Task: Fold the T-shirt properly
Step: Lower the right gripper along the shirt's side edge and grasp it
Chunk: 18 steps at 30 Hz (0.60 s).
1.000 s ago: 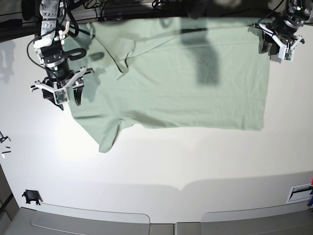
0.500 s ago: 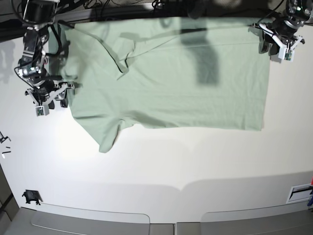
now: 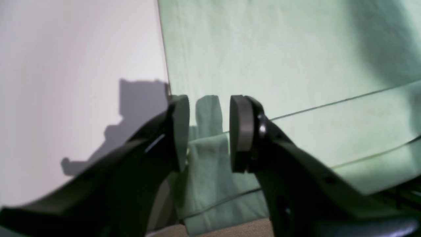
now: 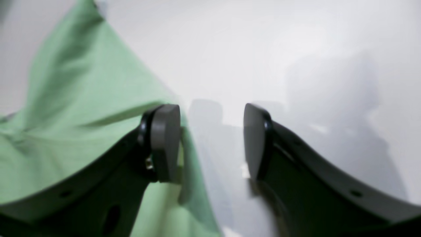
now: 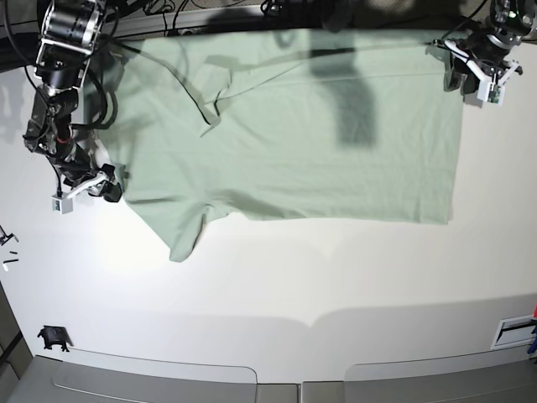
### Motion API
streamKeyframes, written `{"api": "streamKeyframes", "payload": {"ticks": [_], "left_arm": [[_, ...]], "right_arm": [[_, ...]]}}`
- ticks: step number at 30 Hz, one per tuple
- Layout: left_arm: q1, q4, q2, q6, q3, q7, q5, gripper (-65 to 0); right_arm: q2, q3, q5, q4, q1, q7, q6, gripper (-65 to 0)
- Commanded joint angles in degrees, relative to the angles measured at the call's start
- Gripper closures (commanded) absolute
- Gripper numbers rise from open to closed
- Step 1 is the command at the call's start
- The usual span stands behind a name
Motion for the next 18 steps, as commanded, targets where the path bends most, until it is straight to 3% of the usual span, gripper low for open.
{"api": "streamKeyframes", "payload": {"ticks": [1,6,18], "left_arm": [[0.31,0.94,-0.74,-0.13,-0.37,-1.22,-0.57,-19.2],[0.31,0.94,-0.74,-0.13,-0.37,-1.42,-0.59,-19.2],[0.31,0.94,-0.74,-0.13,-0.37,-1.42,-0.57,-19.2]], "right_arm": [[1.14,0.35,2.25,0.66,1.25,0.13,0.58,-29.5],[0.09,0.35,7.85,0.66,1.22,-4.46,0.58,-29.5],[-2.89,0.24,7.96,0.66,1.20,-6.29,0.58,-29.5]]}}
